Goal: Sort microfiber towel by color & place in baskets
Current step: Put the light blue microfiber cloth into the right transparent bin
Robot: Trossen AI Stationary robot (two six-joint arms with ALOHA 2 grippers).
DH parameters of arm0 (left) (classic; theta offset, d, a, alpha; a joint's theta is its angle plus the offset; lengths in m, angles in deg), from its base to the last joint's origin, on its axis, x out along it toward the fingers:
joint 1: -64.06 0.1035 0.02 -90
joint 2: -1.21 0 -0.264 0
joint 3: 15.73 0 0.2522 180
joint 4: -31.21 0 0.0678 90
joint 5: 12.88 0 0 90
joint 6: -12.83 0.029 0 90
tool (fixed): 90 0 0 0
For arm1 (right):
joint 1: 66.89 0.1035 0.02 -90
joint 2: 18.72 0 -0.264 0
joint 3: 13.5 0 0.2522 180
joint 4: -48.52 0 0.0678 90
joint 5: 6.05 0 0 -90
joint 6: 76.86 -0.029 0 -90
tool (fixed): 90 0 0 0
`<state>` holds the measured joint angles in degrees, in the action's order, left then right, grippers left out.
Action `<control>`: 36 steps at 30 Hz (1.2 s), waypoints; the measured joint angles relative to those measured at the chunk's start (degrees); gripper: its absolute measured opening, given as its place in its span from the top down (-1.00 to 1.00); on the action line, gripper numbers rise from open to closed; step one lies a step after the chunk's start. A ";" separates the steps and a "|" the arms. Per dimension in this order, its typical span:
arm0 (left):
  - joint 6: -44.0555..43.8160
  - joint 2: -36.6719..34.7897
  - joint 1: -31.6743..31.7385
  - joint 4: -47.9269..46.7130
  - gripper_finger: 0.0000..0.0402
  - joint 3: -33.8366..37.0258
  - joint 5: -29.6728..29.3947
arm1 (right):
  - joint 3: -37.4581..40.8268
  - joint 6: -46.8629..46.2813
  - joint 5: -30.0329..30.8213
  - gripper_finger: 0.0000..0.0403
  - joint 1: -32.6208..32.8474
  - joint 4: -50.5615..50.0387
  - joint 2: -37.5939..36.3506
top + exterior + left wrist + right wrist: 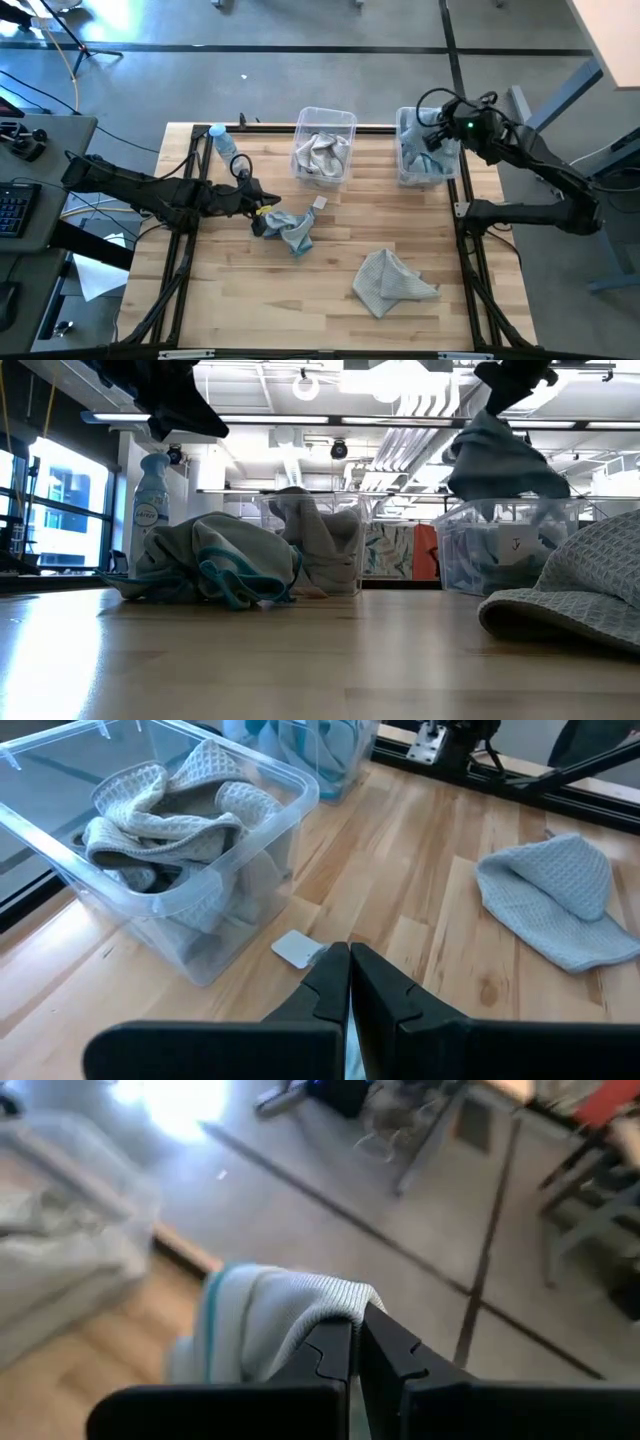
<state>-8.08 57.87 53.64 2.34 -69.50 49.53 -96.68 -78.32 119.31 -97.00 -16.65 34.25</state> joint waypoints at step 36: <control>-5.03 0.04 -0.57 -0.08 1.00 0.00 -0.09 | 0.66 -2.15 -23.23 1.00 -21.76 -7.06 27.02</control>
<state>-13.11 57.91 53.07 2.26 -69.50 49.44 -96.02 -80.47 96.08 -118.76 -23.71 61.27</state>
